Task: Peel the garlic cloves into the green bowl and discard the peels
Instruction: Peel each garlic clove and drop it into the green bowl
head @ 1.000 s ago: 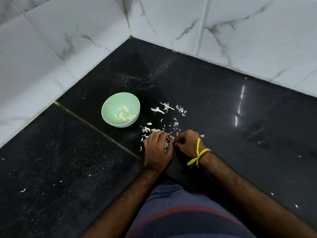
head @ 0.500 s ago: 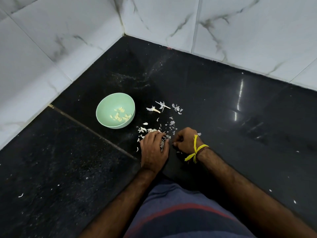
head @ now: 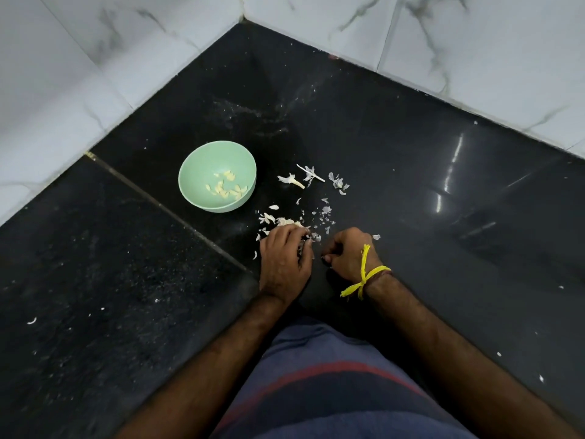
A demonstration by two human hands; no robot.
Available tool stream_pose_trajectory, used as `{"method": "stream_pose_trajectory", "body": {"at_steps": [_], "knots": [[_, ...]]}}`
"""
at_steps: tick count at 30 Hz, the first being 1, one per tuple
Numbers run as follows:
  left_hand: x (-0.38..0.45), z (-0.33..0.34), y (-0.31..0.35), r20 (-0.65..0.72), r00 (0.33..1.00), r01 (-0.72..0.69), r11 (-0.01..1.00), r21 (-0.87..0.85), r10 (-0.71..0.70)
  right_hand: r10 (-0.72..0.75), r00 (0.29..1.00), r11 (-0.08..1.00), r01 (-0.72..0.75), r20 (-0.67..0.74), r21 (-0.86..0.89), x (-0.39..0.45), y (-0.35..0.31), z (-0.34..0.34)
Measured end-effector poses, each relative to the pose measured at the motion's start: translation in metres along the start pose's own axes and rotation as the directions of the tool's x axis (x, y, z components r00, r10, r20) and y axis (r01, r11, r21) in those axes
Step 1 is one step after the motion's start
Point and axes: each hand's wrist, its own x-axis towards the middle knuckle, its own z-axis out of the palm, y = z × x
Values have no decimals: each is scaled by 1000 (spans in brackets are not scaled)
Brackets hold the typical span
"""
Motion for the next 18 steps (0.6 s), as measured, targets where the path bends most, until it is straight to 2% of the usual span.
{"method": "stream_pose_trajectory", "body": {"at_steps": [6,18], "knots": [[-1,0,-1,1,1000,21,1000,-17,-21,51,999,999,-51,-4,6,1,-4,2],[-4,-2,3,10,1000,-24,1000,1,24,121,993,993,-121,-12,11,8,-8,6]]}}
